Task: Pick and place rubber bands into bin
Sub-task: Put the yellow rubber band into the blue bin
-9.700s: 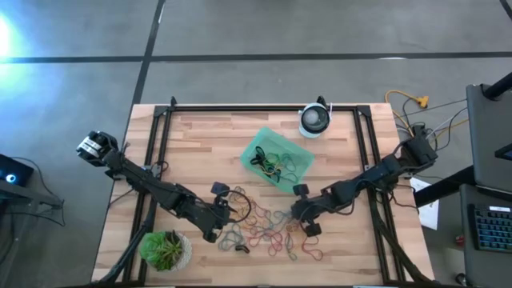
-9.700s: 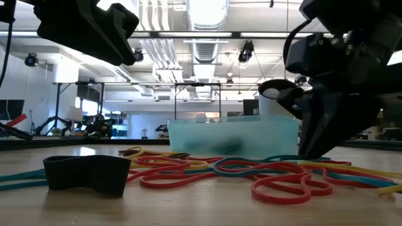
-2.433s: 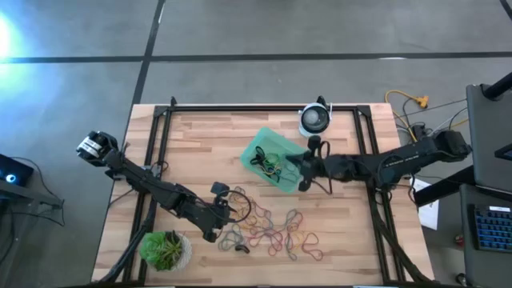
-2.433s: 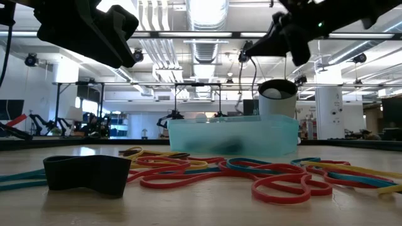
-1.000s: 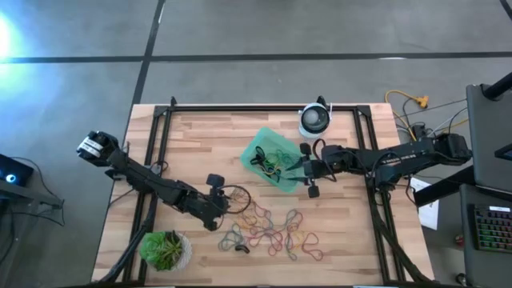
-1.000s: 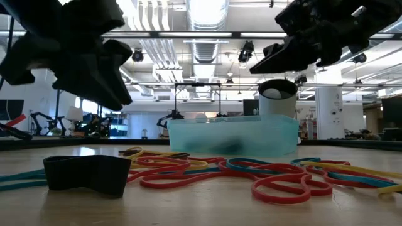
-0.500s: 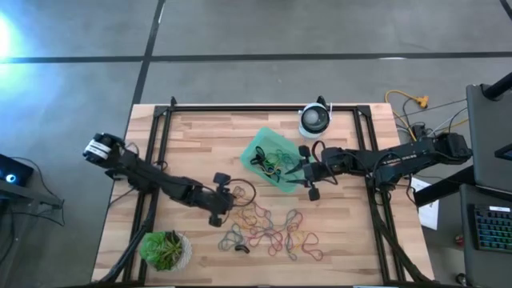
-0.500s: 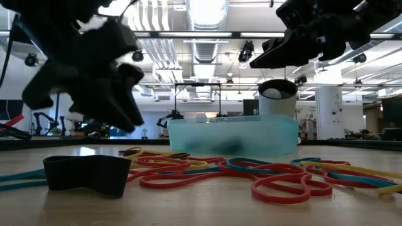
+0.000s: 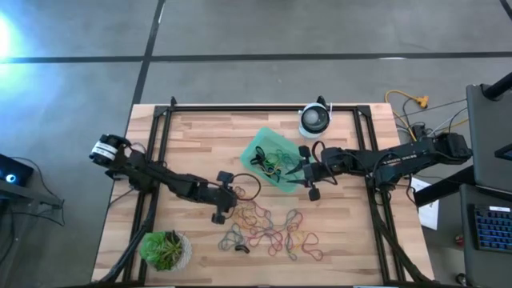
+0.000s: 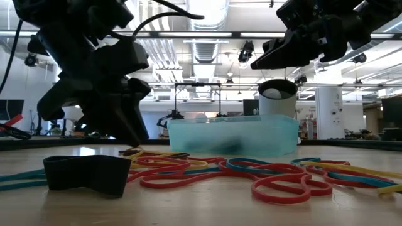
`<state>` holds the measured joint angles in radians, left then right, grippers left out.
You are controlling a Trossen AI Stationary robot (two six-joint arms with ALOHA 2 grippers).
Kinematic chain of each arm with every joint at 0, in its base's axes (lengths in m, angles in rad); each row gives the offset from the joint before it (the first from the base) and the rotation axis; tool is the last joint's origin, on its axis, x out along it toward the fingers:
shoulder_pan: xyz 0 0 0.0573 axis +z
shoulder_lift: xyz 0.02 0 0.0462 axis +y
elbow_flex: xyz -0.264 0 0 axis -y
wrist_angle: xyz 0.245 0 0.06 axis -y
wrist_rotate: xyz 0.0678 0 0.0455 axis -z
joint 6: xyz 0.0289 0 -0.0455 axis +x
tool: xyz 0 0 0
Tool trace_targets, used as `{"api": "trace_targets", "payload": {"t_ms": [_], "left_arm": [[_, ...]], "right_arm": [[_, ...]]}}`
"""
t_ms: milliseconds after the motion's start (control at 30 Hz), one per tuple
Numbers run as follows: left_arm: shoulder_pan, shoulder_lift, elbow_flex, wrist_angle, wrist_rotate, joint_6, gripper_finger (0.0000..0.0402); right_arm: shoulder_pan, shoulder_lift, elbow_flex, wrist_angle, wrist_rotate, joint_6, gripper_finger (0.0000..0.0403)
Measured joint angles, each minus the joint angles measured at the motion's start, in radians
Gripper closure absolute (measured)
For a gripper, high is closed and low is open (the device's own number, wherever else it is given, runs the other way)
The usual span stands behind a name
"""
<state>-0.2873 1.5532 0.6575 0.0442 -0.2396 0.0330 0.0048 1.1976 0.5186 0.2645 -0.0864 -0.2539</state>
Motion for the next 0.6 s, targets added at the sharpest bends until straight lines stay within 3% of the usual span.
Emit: {"api": "trace_targets", "payload": {"t_ms": [600], "left_arm": [[0.018, 0.000, -0.009, 0.001, 0.003, -0.003, 0.0291]], "right_arm": [[0.000, 0.000, 0.000, 0.000, 0.001, 0.000, 0.0314]]}}
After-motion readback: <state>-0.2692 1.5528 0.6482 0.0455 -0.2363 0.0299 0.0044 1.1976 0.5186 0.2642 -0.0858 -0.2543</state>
